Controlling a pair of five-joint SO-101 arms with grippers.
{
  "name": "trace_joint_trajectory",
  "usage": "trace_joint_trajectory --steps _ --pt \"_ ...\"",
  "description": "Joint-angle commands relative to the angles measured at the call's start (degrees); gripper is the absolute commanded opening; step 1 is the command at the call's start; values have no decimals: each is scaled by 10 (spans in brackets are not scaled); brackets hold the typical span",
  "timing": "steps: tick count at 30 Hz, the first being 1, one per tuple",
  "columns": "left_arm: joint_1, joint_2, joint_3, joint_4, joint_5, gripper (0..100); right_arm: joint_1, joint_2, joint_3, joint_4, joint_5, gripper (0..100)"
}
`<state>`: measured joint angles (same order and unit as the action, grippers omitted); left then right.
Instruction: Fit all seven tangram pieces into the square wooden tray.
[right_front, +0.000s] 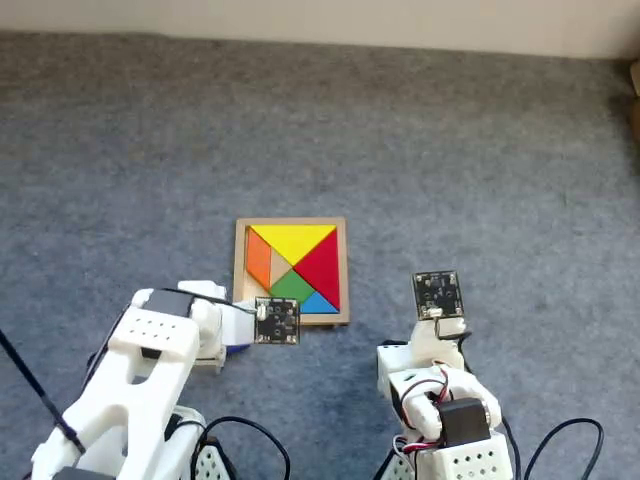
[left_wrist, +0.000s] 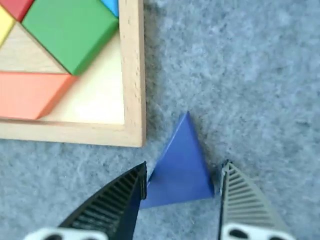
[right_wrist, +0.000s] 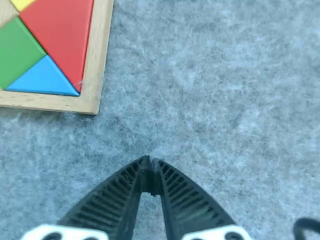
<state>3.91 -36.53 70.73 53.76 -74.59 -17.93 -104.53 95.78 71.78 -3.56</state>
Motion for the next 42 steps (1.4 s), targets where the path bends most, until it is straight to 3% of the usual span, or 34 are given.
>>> trace_joint_trajectory --steps 1,9,12,21,25,29,34,42 --pt "0 -1 19 -20 -80 246 -4 -9 87 2 -1 5" --pt "-8 0 5 -18 -81 245 -3 -9 87 2 -1 5" --pt "-8 34 -28 22 -81 243 -3 -9 87 2 -1 5" --pt "-18 347 -305 206 -82 242 -1 -9 87 2 -1 5" --pt "-17 413 -373 256 -82 208 -1 -9 87 2 -1 5" --pt "-13 419 -375 262 -80 166 -1 -9 87 2 -1 5" --pt "-13 419 -375 259 -3 165 -1 -9 87 2 -1 5" --pt "-14 419 -374 263 4 165 -1 -9 87 2 -1 5"
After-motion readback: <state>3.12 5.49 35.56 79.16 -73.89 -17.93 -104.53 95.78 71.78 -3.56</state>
